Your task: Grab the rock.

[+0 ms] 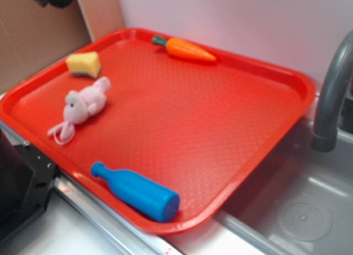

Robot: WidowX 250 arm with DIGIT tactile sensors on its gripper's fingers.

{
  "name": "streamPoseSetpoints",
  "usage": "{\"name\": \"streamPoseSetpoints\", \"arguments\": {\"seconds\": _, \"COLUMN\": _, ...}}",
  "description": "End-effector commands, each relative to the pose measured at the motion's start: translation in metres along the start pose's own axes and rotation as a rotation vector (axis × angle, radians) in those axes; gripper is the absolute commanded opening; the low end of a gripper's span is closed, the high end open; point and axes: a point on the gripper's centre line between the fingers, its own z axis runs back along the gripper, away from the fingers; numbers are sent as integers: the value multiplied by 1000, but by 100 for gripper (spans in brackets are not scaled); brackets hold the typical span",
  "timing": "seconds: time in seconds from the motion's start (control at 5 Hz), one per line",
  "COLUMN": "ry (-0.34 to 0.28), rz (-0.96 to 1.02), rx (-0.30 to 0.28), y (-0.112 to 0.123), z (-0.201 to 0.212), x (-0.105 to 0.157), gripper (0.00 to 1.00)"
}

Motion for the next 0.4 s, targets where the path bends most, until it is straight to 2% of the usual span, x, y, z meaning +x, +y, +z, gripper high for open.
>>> {"name": "streamPoseSetpoints", "arguments": {"seconds": 0.0, "ry": -68, "rz": 507, "rx": -10, "y": -45, "z": 39, "x": -25, "gripper": 0}}
{"name": "streamPoseSetpoints", "arguments": {"seconds": 0.2, "ry": -63, "rz": 753, "rx": -68, "y": -51, "z": 34, "x": -7, "gripper": 0}}
